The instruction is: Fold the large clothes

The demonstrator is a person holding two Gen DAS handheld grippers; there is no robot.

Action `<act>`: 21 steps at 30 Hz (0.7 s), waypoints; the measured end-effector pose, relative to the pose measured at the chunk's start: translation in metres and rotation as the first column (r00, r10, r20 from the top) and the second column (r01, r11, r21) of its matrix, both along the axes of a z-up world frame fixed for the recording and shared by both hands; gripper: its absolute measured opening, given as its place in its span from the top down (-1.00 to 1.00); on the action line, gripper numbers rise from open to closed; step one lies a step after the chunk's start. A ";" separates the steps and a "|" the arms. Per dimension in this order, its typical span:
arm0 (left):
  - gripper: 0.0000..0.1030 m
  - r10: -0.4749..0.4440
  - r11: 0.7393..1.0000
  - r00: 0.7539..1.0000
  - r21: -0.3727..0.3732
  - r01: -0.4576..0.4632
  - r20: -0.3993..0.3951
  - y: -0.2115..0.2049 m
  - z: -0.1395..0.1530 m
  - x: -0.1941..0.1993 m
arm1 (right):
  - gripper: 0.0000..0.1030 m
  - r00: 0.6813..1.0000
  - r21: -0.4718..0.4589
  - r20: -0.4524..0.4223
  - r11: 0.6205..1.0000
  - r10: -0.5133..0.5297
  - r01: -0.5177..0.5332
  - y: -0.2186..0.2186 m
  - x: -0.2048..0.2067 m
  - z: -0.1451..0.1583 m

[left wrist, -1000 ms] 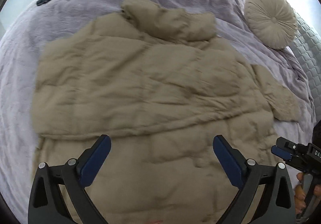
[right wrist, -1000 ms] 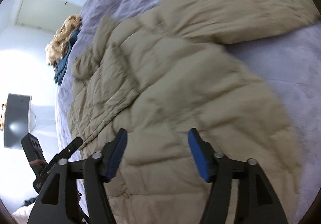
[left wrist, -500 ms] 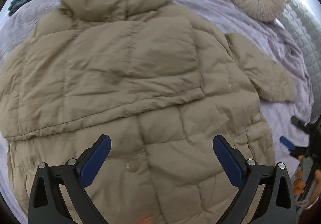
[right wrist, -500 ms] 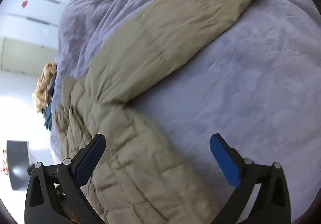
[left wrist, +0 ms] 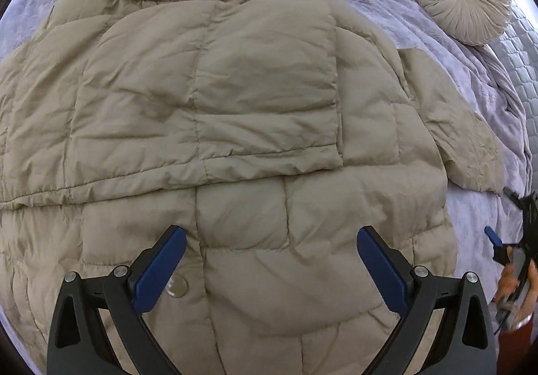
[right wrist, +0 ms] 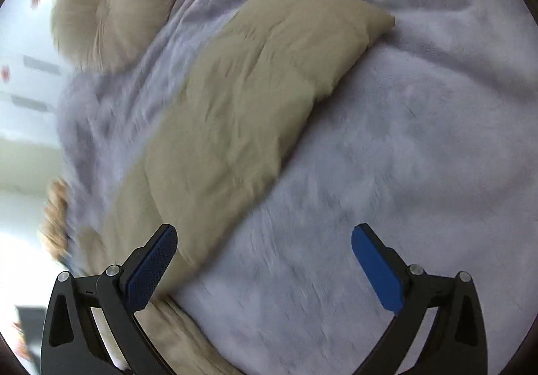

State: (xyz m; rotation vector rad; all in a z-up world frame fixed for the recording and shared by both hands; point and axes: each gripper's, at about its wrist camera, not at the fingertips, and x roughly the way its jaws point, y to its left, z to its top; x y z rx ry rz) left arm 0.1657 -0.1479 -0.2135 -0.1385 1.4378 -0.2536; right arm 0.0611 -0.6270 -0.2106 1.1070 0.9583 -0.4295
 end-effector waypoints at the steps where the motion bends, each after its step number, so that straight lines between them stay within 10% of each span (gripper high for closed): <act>1: -0.97 -0.002 1.000 1.000 -0.002 0.002 0.002 -0.001 0.001 0.001 | -1.00 0.999 0.036 0.031 0.999 -0.030 0.029 -0.008 0.000 -0.005; 5: -0.97 -0.005 1.000 1.000 -0.002 0.005 0.030 -0.011 0.007 0.005 | -0.94 0.971 0.222 0.158 0.965 -0.179 0.142 -0.038 0.006 -0.029; 13: -0.97 -0.162 0.985 0.979 0.074 0.153 0.127 -0.048 0.025 0.007 | 0.61 0.908 0.503 0.274 0.852 -0.316 0.145 -0.048 0.037 -0.062; 21: -0.97 -0.158 0.987 0.973 0.062 0.150 0.169 -0.050 0.040 0.012 | 0.78 0.824 0.491 0.530 0.865 -0.201 -0.105 -0.031 0.069 -0.011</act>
